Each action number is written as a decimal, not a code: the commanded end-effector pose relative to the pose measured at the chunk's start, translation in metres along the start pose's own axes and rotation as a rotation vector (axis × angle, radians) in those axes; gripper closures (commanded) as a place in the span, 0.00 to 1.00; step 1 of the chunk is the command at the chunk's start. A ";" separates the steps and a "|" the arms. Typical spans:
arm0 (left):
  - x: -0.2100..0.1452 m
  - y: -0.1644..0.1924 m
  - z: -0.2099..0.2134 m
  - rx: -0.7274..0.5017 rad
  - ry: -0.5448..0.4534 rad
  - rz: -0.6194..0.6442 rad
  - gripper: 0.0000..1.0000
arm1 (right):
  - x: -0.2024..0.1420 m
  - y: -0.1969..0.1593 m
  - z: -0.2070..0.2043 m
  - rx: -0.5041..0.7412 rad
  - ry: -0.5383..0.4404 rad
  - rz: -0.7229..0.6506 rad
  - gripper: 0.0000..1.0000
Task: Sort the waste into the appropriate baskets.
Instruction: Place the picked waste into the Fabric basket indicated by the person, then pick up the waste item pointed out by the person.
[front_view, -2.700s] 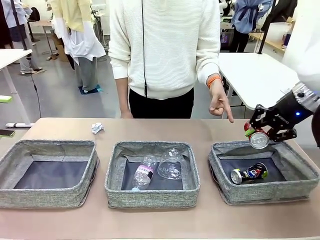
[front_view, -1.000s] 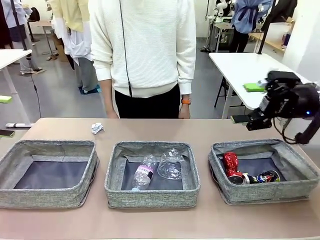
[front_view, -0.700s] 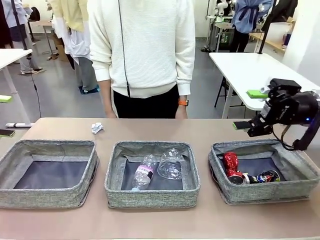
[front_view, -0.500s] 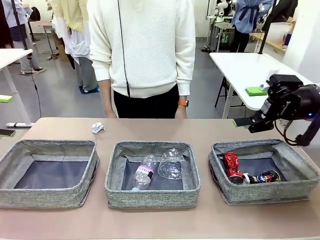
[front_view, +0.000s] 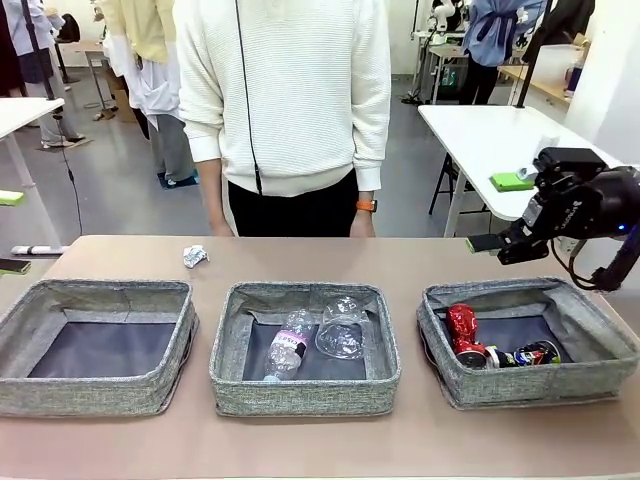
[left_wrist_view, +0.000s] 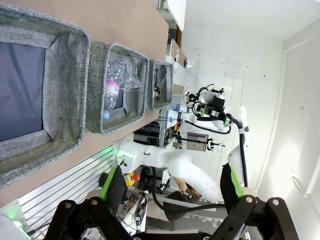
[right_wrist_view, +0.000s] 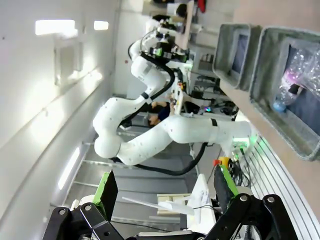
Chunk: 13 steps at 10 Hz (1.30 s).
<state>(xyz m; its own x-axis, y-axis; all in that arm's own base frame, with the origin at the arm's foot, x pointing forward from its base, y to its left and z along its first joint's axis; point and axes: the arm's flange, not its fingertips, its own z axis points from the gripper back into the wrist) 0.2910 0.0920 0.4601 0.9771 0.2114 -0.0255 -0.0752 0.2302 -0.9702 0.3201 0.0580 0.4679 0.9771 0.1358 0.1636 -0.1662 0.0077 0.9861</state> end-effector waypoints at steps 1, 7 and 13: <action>0.000 -0.001 0.001 -0.013 -0.006 -0.019 0.00 | 0.002 0.003 -0.005 0.015 -0.027 -0.016 0.00; 0.000 -0.001 0.001 -0.013 -0.006 -0.019 0.00 | 0.002 0.003 -0.005 0.015 -0.027 -0.016 0.00; 0.000 -0.001 0.001 -0.013 -0.006 -0.019 0.00 | 0.002 0.003 -0.005 0.015 -0.027 -0.016 0.00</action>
<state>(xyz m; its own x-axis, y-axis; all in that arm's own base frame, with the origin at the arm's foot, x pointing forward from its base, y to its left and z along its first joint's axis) 0.2910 0.0920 0.4601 0.9771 0.2114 -0.0256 -0.0752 0.2302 -0.9702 0.3202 0.0579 0.4678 0.9774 0.1345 0.1632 -0.1659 0.0089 0.9861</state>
